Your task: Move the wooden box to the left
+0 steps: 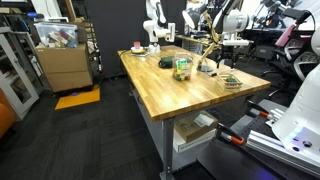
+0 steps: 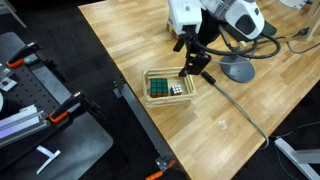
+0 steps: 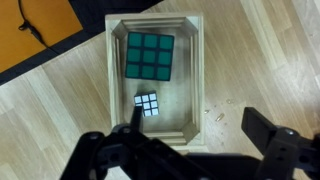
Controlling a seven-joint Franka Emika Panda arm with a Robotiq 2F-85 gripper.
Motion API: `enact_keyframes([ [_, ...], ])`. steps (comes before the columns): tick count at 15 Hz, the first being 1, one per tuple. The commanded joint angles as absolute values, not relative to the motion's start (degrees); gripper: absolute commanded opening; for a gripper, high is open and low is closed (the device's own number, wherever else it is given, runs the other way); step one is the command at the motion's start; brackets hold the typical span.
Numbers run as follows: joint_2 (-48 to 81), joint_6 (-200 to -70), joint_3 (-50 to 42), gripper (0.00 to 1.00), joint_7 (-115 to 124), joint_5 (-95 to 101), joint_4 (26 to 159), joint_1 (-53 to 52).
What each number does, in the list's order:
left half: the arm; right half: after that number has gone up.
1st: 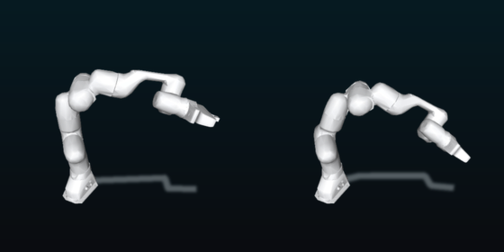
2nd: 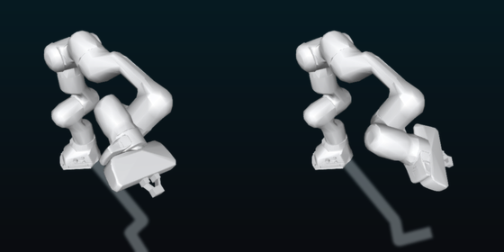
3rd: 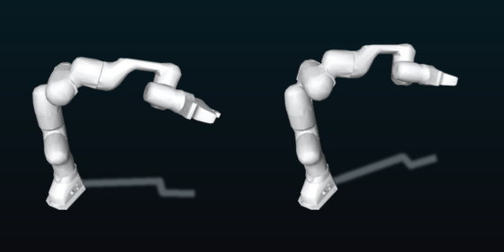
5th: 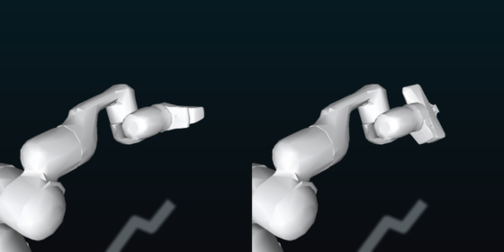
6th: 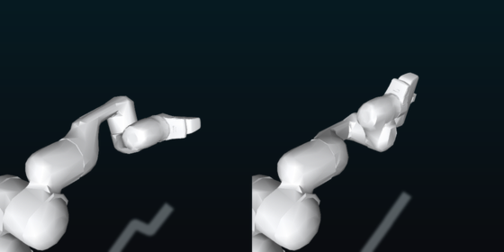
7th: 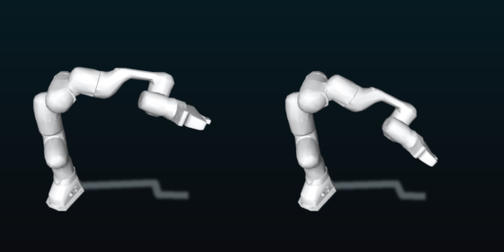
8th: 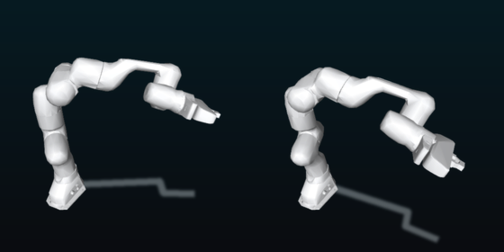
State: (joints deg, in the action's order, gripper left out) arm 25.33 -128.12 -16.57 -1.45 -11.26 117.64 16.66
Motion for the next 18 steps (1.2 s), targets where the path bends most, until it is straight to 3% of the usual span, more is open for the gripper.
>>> enact_keyframes([
  [1,26.07,-128.30,-15.18,1.00,-0.70,-10.97,117.79,17.81],
  [15,32.96,-126.84,-13.88,1.00,0.20,-11.13,115.67,18.38],
  [16,33.23,-127.03,-13.85,0.91,0.12,-11.07,115.51,18.37],
  [17,33.37,-127.48,-13.71,0.74,-0.14,-11.26,115.38,18.46],
  [18,33.40,-127.51,-13.62,0.66,-0.22,-11.41,115.19,18.52],
])
